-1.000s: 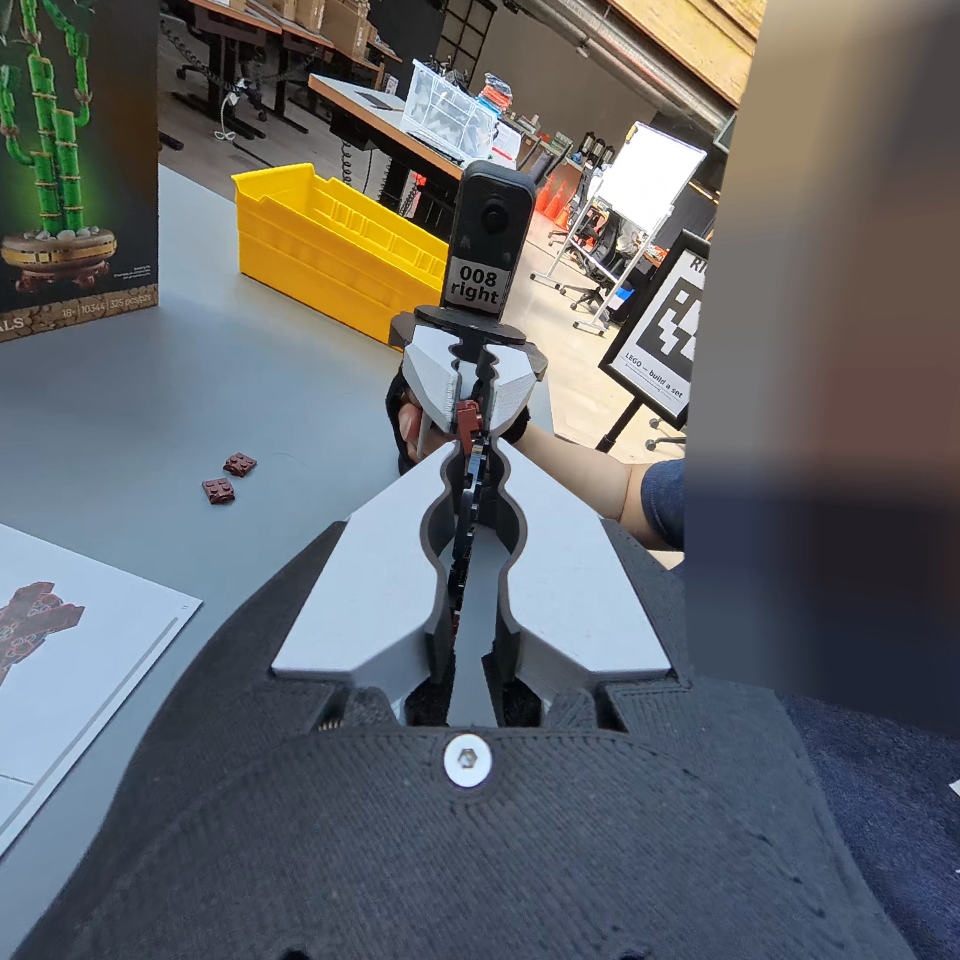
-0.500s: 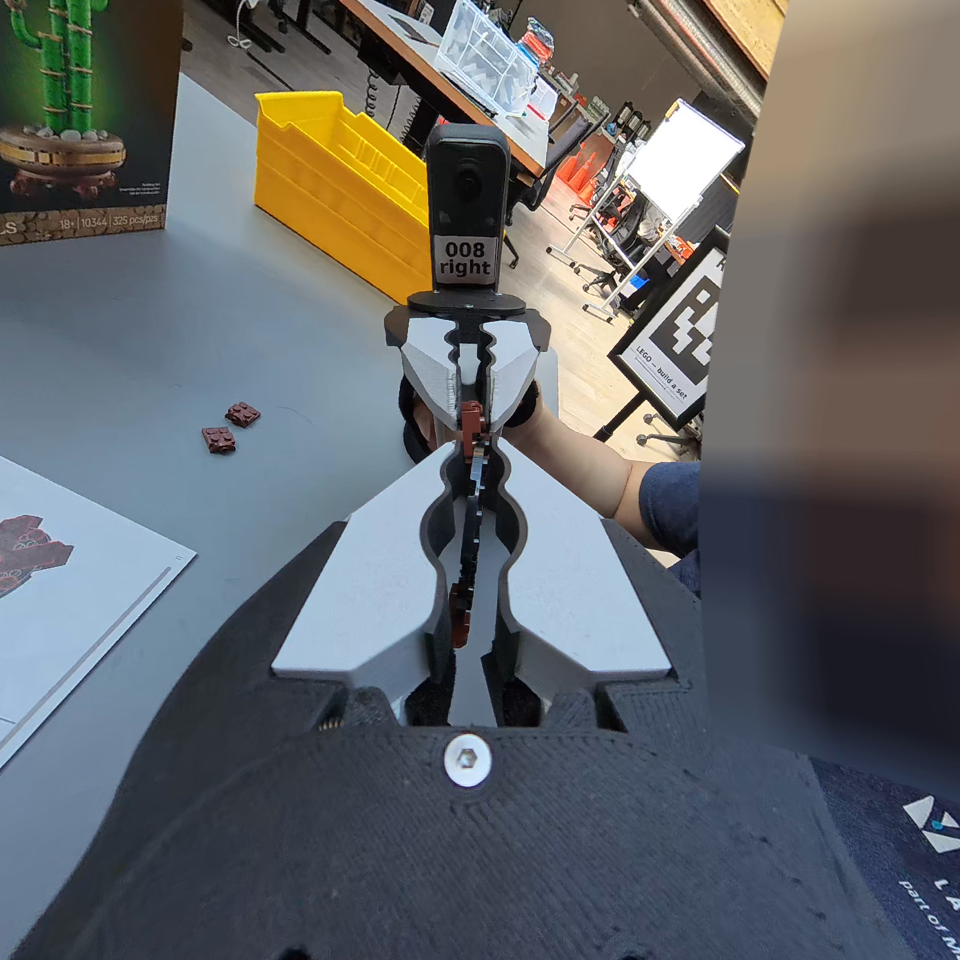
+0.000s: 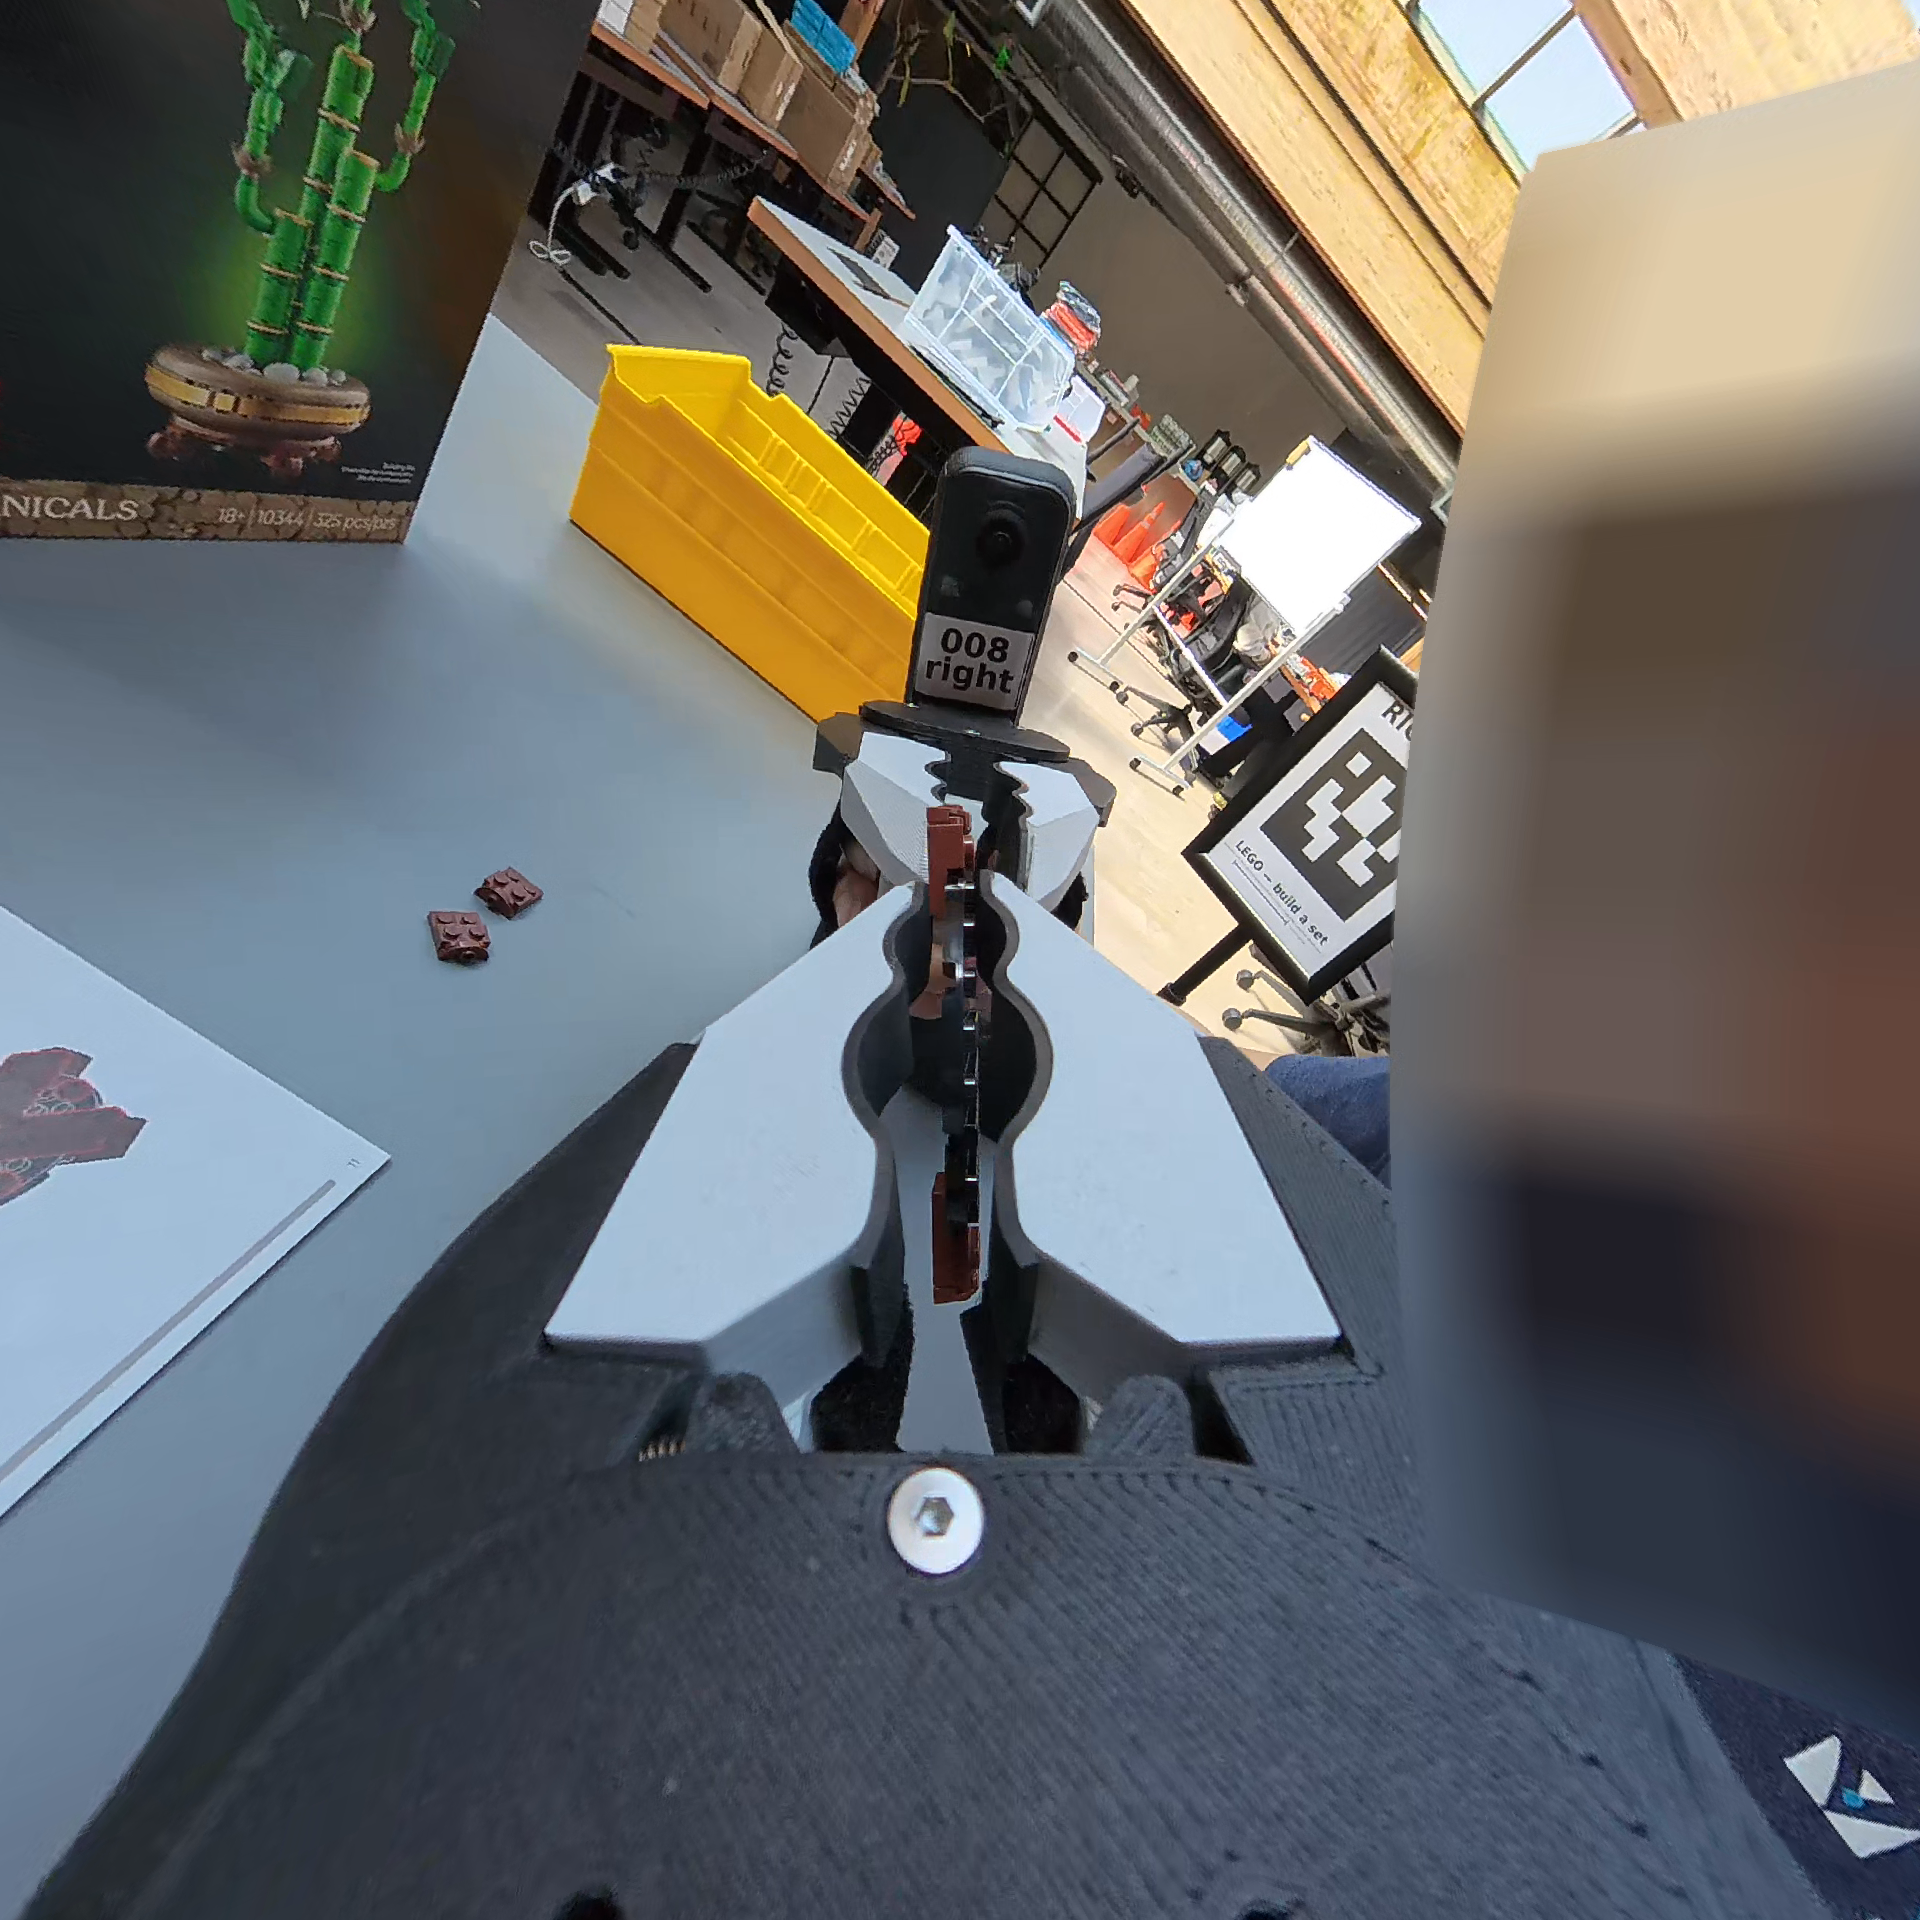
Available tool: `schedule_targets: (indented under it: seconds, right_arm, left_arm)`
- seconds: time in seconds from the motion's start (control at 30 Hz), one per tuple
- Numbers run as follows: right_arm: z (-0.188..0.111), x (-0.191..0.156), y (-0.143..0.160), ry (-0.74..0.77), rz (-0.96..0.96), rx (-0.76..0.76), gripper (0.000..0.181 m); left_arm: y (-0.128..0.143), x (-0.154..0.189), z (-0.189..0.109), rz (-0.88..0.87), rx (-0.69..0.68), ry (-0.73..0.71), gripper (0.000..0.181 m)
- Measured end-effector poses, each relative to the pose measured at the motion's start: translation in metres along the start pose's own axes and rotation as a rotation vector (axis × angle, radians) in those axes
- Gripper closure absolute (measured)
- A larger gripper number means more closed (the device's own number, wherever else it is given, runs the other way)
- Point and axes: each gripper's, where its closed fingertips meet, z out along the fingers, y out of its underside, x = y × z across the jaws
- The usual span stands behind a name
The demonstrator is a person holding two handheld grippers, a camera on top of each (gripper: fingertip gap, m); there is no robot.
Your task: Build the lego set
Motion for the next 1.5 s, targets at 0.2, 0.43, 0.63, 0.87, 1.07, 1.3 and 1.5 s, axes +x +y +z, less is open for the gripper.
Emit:
schedule_targets:
  seconds: [0.2,0.43,0.63,0.87,1.07,1.3,1.5]
  right_arm:
    - [0.002,0.001,0.001,0.013,-0.023,-0.001,0.169]
    - [0.002,0.0,0.005,0.011,-0.016,-0.034,0.171]
    - [-0.002,-0.003,0.003,-0.014,-0.004,-0.035,0.176]
    - [0.0,-0.008,0.004,-0.005,-0.127,-0.046,0.177]
    - [0.002,-0.012,0.0,0.002,-0.181,-0.013,0.171]
    - [0.002,-0.009,0.0,0.02,-0.184,-0.01,0.173]
    - [0.001,-0.011,-0.001,0.032,-0.216,-0.017,0.174]
  left_arm:
    - [0.008,0.005,0.003,-0.006,-0.02,0.028,0.176]
    - [0.008,0.008,0.005,0.03,-0.017,0.045,0.176]
    - [0.008,0.014,0.001,0.152,-0.064,0.046,0.168]
    - [0.012,0.014,-0.003,0.27,-0.107,-0.008,0.175]
    - [0.01,0.02,-0.004,0.297,-0.094,-0.007,0.176]
    - [0.012,0.014,-0.001,0.299,-0.086,-0.027,0.176]
    - [0.011,0.015,0.003,0.292,-0.068,-0.021,0.176]
